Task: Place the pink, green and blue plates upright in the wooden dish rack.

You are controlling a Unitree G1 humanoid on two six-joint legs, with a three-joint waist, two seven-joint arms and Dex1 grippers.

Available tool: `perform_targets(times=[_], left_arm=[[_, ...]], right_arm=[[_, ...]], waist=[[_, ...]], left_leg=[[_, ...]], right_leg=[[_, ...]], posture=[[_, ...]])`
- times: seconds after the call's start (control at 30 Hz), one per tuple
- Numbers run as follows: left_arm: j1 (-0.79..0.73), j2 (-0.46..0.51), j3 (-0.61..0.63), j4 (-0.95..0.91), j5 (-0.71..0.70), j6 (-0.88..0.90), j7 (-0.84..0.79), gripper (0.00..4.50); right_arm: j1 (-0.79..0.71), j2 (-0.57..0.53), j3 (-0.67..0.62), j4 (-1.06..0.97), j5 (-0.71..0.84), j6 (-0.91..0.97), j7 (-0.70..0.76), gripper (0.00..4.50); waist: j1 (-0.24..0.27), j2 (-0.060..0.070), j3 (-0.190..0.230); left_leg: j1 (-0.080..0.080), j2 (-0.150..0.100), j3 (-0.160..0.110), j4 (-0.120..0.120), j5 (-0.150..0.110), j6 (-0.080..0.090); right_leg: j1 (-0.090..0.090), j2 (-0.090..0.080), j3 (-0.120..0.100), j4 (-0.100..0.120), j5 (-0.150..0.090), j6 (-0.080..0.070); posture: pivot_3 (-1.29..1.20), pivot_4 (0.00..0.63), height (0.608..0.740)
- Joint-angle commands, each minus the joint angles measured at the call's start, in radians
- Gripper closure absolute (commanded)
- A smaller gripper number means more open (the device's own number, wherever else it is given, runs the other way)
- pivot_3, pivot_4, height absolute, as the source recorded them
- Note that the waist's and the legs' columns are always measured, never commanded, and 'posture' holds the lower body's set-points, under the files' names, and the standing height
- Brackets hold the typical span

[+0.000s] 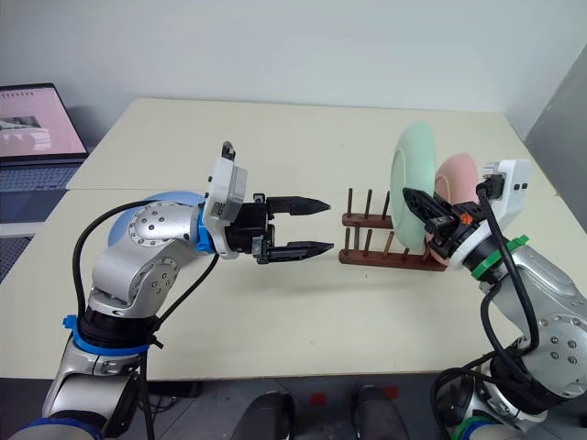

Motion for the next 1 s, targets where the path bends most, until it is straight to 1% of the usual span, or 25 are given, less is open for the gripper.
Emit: perform_targets(times=[0.03,0.07,0.13,0.17,0.2,0.23,0.27,0.3,0.43,0.57,0.63,0.7,0.77,0.8,0.83,0.87,0.93,1.0], left_arm=[[-0.033,0.000,0.030,-0.032,-0.031,0.020,0.002,1.41],[-0.033,0.001,0.029,-0.030,-0.021,0.019,0.009,1.41],[-0.032,0.002,0.029,-0.028,-0.020,0.029,0.016,1.03],[-0.031,0.003,0.031,-0.031,-0.027,0.039,0.016,0.85],[-0.029,0.006,0.033,-0.035,-0.032,0.046,0.017,0.58],[-0.027,0.009,0.037,-0.040,-0.036,0.054,0.017,0.30],[-0.024,0.012,0.040,-0.044,-0.039,0.059,0.018,0.01],[-0.021,0.015,0.045,-0.045,-0.037,0.062,0.022,0.00],[-0.007,0.030,0.054,-0.054,-0.024,0.063,0.040,0.00],[0.019,0.032,0.077,-0.063,-0.010,0.066,0.096,0.00],[0.042,0.041,0.091,-0.074,-0.001,0.074,0.128,0.00],[0.089,0.060,0.130,-0.095,0.015,0.088,0.185,0.00],[0.135,0.071,0.187,-0.092,0.089,0.063,0.299,0.00],[0.151,0.070,0.215,-0.089,0.123,0.049,0.355,0.00],[0.162,0.068,0.233,-0.089,0.144,0.041,0.391,0.00],[0.178,0.053,0.282,-0.085,0.169,0.054,0.474,0.00],[0.229,0.005,0.410,-0.082,0.203,0.093,0.654,0.00],[0.276,-0.038,0.522,-0.075,0.218,0.123,0.786,0.00]], right_arm=[[-0.030,0.005,0.010,0.014,0.021,-0.016,-0.048,4.50],[-0.031,0.000,0.018,0.020,0.019,-0.018,-0.057,4.50],[-0.036,-0.011,0.031,0.038,0.007,-0.015,-0.079,4.50],[-0.040,-0.016,0.035,0.046,0.003,-0.018,-0.089,4.16],[-0.042,-0.022,0.039,0.053,0.002,-0.018,-0.096,3.80],[-0.044,-0.030,0.045,0.057,0.000,-0.022,-0.102,3.58],[-0.045,-0.039,0.050,0.061,-0.002,-0.028,-0.108,3.24],[-0.044,-0.055,0.060,0.063,-0.004,-0.037,-0.111,2.95],[-0.040,-0.171,0.136,0.050,-0.012,-0.112,-0.075,1.51],[-0.057,-0.327,0.246,0.061,-0.076,-0.255,-0.020,0.10],[-0.061,-0.400,0.293,0.079,-0.109,-0.329,0.024,0.04],[-0.061,-0.503,0.356,0.100,-0.146,-0.428,0.125,0.04],[-0.058,-0.593,0.425,0.127,-0.187,-0.536,0.237,0.04],[-0.054,-0.621,0.449,0.142,-0.201,-0.578,0.277,0.04],[-0.050,-0.639,0.465,0.155,-0.213,-0.611,0.304,0.04],[-0.050,-0.657,0.493,0.173,-0.227,-0.656,0.348,0.04],[-0.062,-0.674,0.555,0.211,-0.244,-0.736,0.440,0.04],[-0.083,-0.670,0.601,0.244,-0.256,-0.796,0.498,0.04]], waist=[[-0.003,0.000,0.000],[-0.005,0.000,0.000],[-0.008,0.000,0.000],[-0.008,0.000,0.000],[-0.008,0.000,0.000],[-0.008,0.000,0.000],[-0.008,0.000,0.000],[-0.008,0.000,0.000],[-0.009,0.001,0.001],[-0.009,0.002,0.001],[-0.009,0.002,0.001],[-0.009,0.002,0.001],[-0.011,0.002,0.001],[-0.012,0.002,0.001],[-0.012,0.002,0.001],[-0.011,0.002,0.001],[-0.012,0.002,0.002],[-0.014,0.002,0.002]], left_leg=[[0.000,0.000,0.000,0.000,0.000,0.000],[0.000,0.000,-0.001,0.000,0.000,0.000],[0.000,0.000,-0.001,0.000,0.000,0.000],[0.000,0.000,-0.001,0.000,0.000,0.000],[0.000,0.000,-0.001,0.000,0.000,0.000],[0.000,0.000,-0.001,0.000,0.000,0.000],[0.000,0.000,-0.001,0.000,0.000,0.000],[0.000,0.000,-0.001,0.000,0.000,0.000],[0.000,0.000,-0.002,-0.001,0.000,0.000],[0.000,0.000,-0.001,-0.001,0.000,0.000],[0.000,0.000,-0.001,-0.001,0.000,0.000],[0.000,0.000,-0.001,-0.001,0.000,0.000],[0.000,0.000,-0.001,-0.002,0.000,0.000],[0.000,0.000,-0.001,-0.002,0.000,0.000],[0.000,0.000,-0.002,-0.002,0.000,0.000],[0.000,0.000,-0.002,-0.002,0.000,0.000],[0.001,0.001,-0.002,-0.002,0.000,0.000],[0.001,0.001,-0.002,-0.002,0.000,0.000]], right_leg=[[0.000,0.000,0.000,0.000,0.000,0.000],[0.000,0.000,0.000,0.000,0.000,0.000],[0.000,0.000,0.001,0.000,0.000,0.000],[0.000,0.000,0.001,0.000,0.000,0.000],[0.000,0.000,0.001,0.000,0.000,0.000],[0.000,0.000,0.000,0.000,0.000,0.000],[0.000,0.000,0.000,0.000,0.000,0.000],[0.000,0.000,0.000,0.000,0.000,0.000],[0.000,0.000,0.001,-0.001,0.000,0.001],[0.000,0.000,0.001,-0.002,0.000,0.001],[0.000,0.000,0.001,-0.002,0.000,0.001],[0.000,0.000,0.001,-0.002,0.000,0.001],[0.000,0.000,0.001,-0.003,0.000,0.001],[0.000,0.000,0.001,-0.003,0.000,0.001],[0.000,0.000,0.001,-0.003,0.000,0.001],[0.000,0.000,0.001,-0.003,0.000,0.001],[0.000,0.000,0.001,-0.003,0.000,0.001],[0.000,0.000,0.001,-0.003,0.000,0.001]], posture=[[0.00,0.150,0.733],[0.00,0.150,0.733],[0.00,0.150,0.733],[0.00,0.150,0.733],[0.00,0.150,0.733],[0.00,0.150,0.733],[0.00,0.150,0.733],[0.00,0.150,0.733],[0.00,0.150,0.733],[0.00,0.150,0.733],[0.00,0.150,0.733],[0.00,0.150,0.733],[0.00,0.150,0.733],[0.00,0.150,0.733],[0.00,0.150,0.733],[0.00,0.150,0.733],[0.00,0.150,0.733],[0.00,0.150,0.733]])
